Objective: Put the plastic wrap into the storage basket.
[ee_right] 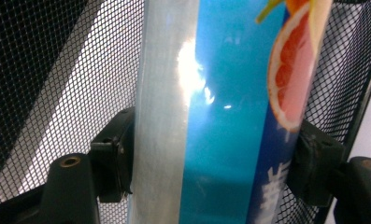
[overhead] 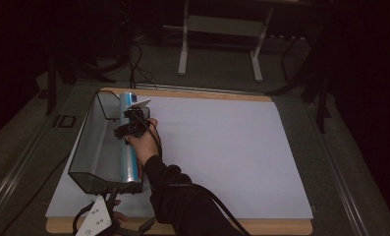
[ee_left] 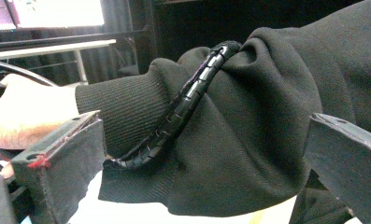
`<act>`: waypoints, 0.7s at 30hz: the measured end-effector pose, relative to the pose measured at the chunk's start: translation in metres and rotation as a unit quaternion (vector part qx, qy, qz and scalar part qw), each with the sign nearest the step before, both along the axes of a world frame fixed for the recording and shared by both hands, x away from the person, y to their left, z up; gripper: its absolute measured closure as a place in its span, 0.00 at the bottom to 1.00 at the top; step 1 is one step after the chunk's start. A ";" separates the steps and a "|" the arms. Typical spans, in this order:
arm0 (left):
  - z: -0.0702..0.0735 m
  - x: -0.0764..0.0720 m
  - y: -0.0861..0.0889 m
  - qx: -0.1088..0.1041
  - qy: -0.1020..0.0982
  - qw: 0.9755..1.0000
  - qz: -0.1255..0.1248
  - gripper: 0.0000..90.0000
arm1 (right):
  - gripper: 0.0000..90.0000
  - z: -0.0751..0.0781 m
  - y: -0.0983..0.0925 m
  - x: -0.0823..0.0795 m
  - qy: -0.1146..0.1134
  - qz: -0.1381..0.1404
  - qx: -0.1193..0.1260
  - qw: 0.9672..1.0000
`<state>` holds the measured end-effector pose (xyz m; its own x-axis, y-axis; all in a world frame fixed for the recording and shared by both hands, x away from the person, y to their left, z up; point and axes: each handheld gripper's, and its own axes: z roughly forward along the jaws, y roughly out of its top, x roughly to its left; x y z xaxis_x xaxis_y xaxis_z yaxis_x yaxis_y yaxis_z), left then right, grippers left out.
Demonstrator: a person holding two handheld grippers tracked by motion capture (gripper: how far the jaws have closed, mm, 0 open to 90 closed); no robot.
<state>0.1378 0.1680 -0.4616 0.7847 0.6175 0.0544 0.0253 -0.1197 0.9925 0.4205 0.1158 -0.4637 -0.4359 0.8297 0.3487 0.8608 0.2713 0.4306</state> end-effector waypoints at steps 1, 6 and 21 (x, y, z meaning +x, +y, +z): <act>0.000 0.000 0.000 0.000 0.000 1.000 0.000 0.01 | 0.30 0.001 0.000 0.000 -0.005 0.005 -0.005 1.000; 0.000 0.001 0.000 -0.001 0.001 1.000 -0.002 0.01 | 0.20 0.010 -0.004 -0.001 -0.020 0.021 0.005 1.000; -0.002 0.002 -0.002 0.000 0.008 1.000 -0.003 0.01 | 0.15 0.051 -0.037 -0.014 -0.116 0.075 0.005 0.990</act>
<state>0.1400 0.1661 -0.4632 0.7895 0.6123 0.0416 0.0407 -0.1199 0.9920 0.4062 0.0787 -0.4128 -0.6237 0.7461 0.2331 0.6889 0.3837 0.6150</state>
